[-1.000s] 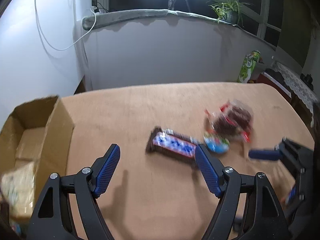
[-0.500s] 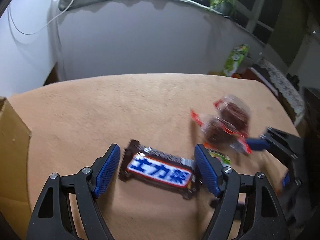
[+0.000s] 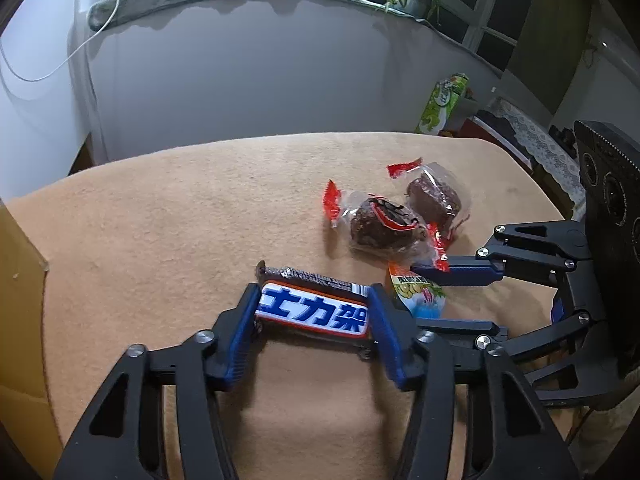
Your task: Organize snacks
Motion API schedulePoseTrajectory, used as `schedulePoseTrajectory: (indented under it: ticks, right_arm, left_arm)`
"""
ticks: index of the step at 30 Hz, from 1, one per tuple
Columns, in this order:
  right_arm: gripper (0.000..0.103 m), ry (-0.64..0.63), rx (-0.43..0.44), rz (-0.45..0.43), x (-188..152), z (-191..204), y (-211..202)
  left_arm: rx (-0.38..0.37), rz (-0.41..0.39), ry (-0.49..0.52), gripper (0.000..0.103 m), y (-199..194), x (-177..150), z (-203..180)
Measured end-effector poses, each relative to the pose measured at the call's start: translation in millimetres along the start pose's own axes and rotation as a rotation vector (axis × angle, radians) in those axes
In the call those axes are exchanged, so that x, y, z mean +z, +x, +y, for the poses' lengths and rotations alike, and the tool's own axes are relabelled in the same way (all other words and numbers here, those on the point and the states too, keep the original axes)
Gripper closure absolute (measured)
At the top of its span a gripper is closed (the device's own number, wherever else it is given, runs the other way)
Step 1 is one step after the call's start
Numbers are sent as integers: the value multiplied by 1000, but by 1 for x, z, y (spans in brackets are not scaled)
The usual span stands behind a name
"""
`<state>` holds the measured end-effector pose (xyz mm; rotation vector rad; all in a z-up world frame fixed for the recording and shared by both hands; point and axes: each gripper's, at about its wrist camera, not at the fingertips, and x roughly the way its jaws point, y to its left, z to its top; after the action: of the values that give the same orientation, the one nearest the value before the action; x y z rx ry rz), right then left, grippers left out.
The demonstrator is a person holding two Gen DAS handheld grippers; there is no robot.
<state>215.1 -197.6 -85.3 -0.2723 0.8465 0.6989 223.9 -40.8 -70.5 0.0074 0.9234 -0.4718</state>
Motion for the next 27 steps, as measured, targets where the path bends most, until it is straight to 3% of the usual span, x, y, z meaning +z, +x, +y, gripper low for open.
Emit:
schedulePoseTrajectory:
  ticks: [7, 13, 19, 27]
  right_arm:
    - [67, 35, -29, -30, -23, 7, -22]
    - [68, 113, -96, -116, -49, 17, -58]
    - [68, 175, -137, -156, -69, 28, -65]
    - [67, 176, -161, -202, -70, 43, -76]
  left_arm:
    - [0, -22, 1, 61, -10, -13, -6]
    - [41, -111, -28, 61, -42, -35, -14]
    - [89, -178, -61, 61, -72, -71, -27]
    - [136, -245, -42, 61, -103, -88, -50]
